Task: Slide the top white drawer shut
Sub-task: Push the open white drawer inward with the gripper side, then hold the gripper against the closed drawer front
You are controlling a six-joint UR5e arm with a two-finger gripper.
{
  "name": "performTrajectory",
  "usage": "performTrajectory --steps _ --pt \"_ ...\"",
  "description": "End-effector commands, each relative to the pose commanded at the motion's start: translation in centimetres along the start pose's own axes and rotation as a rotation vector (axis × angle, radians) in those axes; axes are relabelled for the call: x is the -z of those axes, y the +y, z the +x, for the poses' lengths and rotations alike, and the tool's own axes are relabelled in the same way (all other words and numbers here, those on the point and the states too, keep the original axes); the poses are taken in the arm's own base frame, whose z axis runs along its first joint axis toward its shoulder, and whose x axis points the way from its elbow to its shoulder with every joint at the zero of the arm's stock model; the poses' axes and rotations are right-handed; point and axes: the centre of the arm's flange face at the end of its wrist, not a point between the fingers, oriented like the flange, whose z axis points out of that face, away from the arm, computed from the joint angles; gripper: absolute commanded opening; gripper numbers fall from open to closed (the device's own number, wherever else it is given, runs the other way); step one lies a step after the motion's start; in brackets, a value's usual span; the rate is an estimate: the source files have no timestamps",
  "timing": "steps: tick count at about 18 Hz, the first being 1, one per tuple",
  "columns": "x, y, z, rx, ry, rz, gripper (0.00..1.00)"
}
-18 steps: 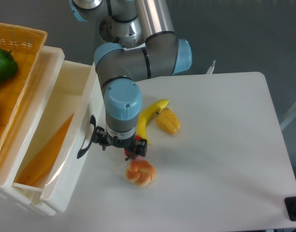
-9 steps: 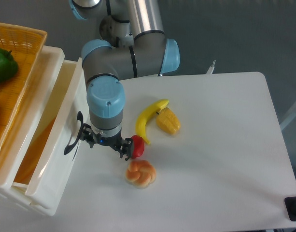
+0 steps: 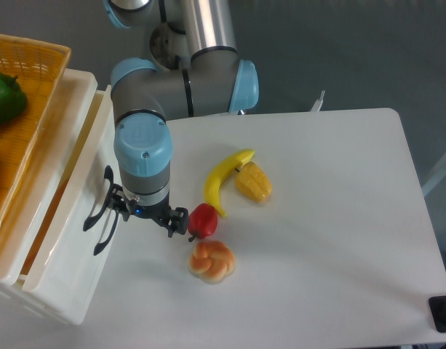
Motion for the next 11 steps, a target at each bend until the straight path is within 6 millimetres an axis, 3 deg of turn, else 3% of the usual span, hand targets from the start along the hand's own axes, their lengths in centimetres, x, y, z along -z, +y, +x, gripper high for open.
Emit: performTrajectory --steps 11 --pt "-0.19 -0.29 0.9 -0.014 0.008 0.001 1.0"
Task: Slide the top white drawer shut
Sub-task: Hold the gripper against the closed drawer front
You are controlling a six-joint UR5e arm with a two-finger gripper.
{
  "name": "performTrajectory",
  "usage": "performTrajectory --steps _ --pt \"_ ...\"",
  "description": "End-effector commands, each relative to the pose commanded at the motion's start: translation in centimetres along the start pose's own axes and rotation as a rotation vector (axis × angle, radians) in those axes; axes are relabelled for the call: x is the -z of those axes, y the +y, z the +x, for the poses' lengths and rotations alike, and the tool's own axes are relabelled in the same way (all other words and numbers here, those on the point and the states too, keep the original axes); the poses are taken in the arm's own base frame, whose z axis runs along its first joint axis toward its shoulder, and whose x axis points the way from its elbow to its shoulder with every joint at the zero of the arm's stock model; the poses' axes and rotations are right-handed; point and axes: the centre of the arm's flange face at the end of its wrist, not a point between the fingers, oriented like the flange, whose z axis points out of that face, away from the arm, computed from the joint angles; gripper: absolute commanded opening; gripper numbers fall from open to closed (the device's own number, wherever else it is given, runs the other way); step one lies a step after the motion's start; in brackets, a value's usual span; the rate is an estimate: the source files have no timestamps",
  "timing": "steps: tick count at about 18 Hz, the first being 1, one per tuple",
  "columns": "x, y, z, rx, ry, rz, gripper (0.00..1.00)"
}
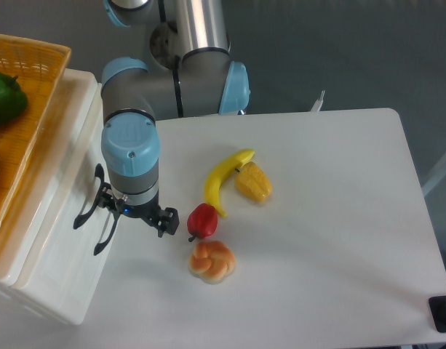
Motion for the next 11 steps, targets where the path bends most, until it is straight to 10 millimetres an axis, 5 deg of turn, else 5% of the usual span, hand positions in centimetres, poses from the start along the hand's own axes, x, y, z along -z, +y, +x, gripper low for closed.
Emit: performTrajectory --steps 11 --pt "0.09 -0.06 0.14 0.003 0.03 0.015 1.0"
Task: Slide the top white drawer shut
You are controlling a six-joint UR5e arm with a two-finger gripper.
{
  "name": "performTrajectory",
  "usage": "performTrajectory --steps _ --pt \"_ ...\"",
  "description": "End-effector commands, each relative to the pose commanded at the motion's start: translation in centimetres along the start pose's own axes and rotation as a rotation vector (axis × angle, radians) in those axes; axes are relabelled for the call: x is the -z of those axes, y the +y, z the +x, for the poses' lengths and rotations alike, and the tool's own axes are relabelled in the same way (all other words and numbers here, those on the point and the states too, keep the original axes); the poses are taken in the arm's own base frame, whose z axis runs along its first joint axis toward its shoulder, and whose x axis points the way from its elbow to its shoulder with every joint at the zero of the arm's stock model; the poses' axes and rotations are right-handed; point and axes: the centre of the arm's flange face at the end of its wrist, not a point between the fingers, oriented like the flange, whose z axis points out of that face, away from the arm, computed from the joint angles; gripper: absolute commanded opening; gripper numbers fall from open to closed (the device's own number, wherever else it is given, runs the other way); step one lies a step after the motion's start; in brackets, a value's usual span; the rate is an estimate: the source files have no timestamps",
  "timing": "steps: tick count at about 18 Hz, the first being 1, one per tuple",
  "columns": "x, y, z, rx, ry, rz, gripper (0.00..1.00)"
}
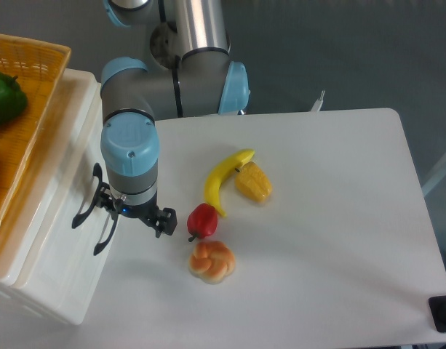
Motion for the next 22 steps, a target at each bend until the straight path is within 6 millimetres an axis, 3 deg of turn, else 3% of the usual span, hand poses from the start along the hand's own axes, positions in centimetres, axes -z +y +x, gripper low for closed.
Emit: performTrajectory --steps 7,11,15,17,22 --pt "0.3 0.3 -1.2 0.013 -0.01 0.003 1.0" --pt "1.3 0.9 -4.1 0.035 -0.022 0.017 1.0" --pt "2.9 2.2 -8.4 0.021 -0.045 0.037 1.0" --pt "4.2 2.8 -10.4 -0.023 -0.084 0.034 1.0" --pt "5.2 4.8 -13.9 -0.106 -0.128 0.011 1.0"
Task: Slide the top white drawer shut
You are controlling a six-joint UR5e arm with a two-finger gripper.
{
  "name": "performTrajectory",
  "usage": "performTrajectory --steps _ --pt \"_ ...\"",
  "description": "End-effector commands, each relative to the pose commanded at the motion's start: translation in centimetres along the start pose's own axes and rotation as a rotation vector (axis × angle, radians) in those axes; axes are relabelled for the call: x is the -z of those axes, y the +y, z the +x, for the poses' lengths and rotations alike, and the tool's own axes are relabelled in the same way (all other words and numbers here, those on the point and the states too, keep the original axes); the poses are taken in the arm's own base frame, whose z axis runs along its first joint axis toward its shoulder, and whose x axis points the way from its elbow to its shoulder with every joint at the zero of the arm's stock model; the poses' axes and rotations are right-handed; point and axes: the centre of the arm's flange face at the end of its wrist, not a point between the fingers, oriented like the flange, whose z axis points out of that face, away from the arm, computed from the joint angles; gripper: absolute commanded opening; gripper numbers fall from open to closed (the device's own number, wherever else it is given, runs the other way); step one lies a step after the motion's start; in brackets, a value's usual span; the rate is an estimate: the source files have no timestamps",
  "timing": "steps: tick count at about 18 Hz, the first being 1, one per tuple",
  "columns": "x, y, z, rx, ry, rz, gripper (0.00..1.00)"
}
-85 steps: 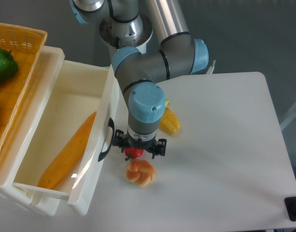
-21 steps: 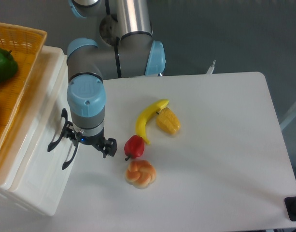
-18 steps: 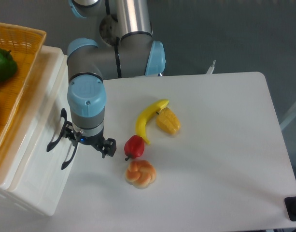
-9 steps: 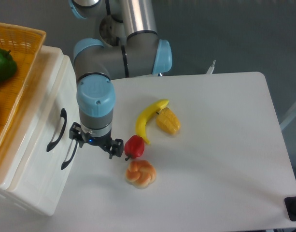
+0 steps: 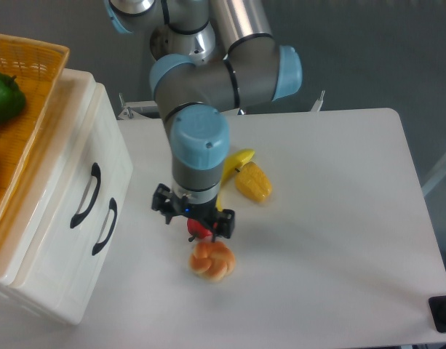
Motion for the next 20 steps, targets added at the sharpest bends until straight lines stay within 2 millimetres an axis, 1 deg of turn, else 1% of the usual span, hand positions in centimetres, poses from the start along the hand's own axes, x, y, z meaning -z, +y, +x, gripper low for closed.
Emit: performTrajectory --steps 3,5,6,7,8,9,11,12,13,15,16,18,20 --pt "1.7 1.5 -1.9 -0.064 -0.031 0.005 1.0" --pt "3.1 3.6 -2.7 -0.12 -0.084 -0.046 1.0" --pt "3.3 4.9 -3.1 -0.153 -0.112 -0.095 1.0" --pt "3.8 5.8 -3.6 -0.175 -0.131 -0.12 1.0" --pt "4.2 6.2 -3.8 -0.19 -0.138 -0.124 1.0" --pt "4.6 6.6 -4.0 -0.193 -0.141 -0.125 1.0" --pt "4.6 8.2 -5.4 -0.198 -0.124 -0.137 1.0" --pt "5.0 9.0 -6.0 -0.215 -0.122 -0.134 1.0" --pt "6.1 10.0 -6.5 -0.236 -0.128 -0.128 1.0" --pt "6.7 12.0 -7.6 -0.289 -0.094 -0.127 1.0" --pt "7.4 13.0 -8.1 -0.312 -0.093 -0.122 1.0" --pt "7.7 14.2 -9.0 -0.344 -0.091 -0.123 1.0" --pt "8.5 15.4 -9.7 -0.352 -0.093 -0.095 1.0"
